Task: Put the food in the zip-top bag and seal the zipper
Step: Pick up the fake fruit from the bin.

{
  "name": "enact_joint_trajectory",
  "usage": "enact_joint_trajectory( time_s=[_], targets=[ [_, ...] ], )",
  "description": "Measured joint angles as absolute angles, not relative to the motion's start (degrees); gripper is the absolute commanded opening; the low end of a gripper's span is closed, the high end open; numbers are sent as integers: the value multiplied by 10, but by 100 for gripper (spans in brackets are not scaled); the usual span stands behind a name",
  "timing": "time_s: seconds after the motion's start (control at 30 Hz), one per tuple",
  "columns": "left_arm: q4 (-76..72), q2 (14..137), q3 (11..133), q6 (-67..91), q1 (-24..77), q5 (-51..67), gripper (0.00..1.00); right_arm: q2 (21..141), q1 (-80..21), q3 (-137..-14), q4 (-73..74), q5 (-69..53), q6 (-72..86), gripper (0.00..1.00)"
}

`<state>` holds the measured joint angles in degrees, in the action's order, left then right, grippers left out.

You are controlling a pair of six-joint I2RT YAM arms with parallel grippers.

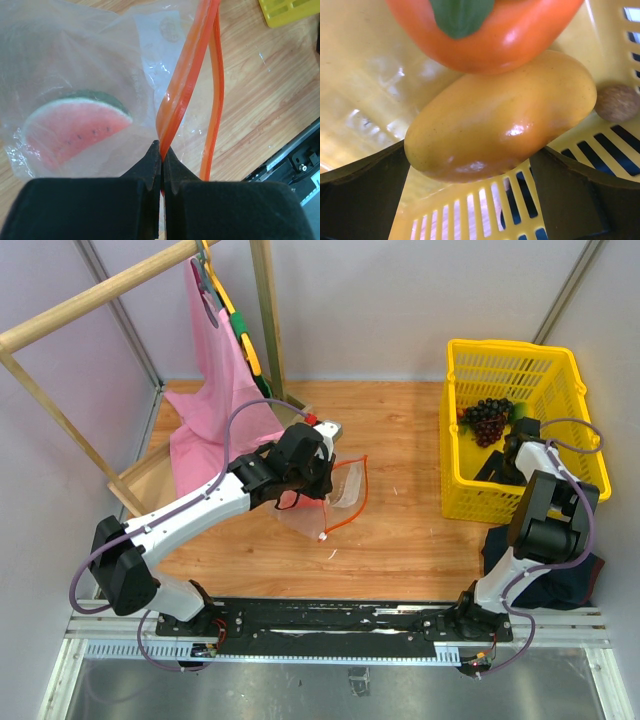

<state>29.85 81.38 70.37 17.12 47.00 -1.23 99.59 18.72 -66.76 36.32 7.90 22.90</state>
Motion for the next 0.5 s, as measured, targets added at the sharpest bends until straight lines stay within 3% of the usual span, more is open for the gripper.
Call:
enact_joint_trajectory(
  time_s=[0.5],
  targets=[
    [296,814,704,171,470,-7,0,973,187,-654,263,-15,187,98]
  ],
)
